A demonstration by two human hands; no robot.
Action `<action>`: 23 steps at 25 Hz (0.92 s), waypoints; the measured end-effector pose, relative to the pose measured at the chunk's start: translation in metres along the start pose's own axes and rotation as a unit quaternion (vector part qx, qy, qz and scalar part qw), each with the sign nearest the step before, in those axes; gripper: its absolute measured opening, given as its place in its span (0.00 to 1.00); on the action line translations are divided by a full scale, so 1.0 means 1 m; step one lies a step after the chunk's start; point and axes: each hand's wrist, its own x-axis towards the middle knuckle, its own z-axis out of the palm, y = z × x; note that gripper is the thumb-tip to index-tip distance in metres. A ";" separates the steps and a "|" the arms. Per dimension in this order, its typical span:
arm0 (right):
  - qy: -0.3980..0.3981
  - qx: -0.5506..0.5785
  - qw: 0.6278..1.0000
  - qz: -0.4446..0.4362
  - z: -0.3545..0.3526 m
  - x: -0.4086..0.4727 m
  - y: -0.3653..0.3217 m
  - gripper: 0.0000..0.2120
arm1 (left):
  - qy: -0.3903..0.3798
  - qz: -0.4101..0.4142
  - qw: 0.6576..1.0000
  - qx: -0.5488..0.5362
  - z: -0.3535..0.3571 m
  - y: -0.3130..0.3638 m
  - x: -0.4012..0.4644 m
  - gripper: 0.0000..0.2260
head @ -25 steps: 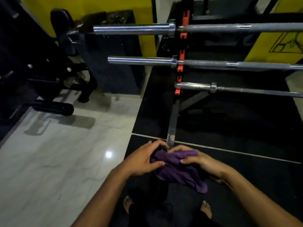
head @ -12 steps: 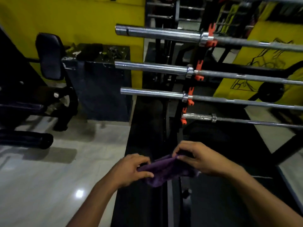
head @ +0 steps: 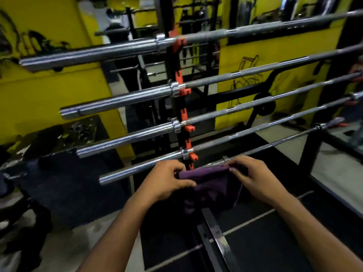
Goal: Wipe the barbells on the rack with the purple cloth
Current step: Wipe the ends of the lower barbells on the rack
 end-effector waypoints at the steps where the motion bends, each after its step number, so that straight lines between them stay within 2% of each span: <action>1: 0.041 -0.011 0.999 0.020 -0.001 0.006 0.009 0.08 | 0.007 0.022 1.000 -0.017 -0.004 0.006 0.025 0.16; 4: 0.154 -0.006 0.984 0.087 -0.004 0.018 0.043 0.08 | -0.035 0.100 0.994 -0.024 -0.015 0.026 0.112 0.15; 6: 0.157 -0.007 0.981 0.117 -0.007 0.022 0.053 0.10 | -0.078 0.139 0.987 -0.009 -0.026 0.033 0.156 0.12; 8: 0.125 0.020 0.981 0.149 -0.021 0.037 0.054 0.16 | -0.125 0.179 0.976 -0.009 -0.035 0.042 0.193 0.09; 11: -0.010 0.040 0.980 0.194 -0.034 0.088 0.035 0.28 | -0.190 0.261 0.946 -0.002 -0.044 0.055 0.236 0.10; 12: -0.024 0.054 0.977 0.205 -0.032 0.107 0.032 0.28 | -0.208 0.294 0.933 0.008 -0.046 0.061 0.247 0.11; 14: -0.001 0.179 0.954 0.240 -0.024 0.137 0.024 0.20 | -0.219 0.366 0.904 0.016 -0.050 0.065 0.269 0.13; 16: 0.028 0.337 0.896 0.289 -0.012 0.149 0.020 0.11 | -0.223 0.402 0.888 -0.011 -0.056 0.062 0.288 0.15; 18: 0.089 0.411 0.843 0.335 0.000 0.148 0.021 0.14 | -0.210 0.402 0.891 -0.032 -0.063 0.052 0.306 0.19; 20: 0.201 0.501 0.761 0.360 0.011 0.150 0.028 0.19 | -0.142 0.438 0.887 0.015 -0.075 0.039 0.333 0.22; 22: 0.311 0.584 0.672 0.333 0.017 0.155 0.043 0.20 | -0.105 0.442 0.887 0.078 -0.088 0.028 0.360 0.25; 23: 0.349 0.609 0.640 0.313 0.019 0.159 0.050 0.21 | -0.110 0.431 0.889 0.109 -0.093 0.023 0.372 0.28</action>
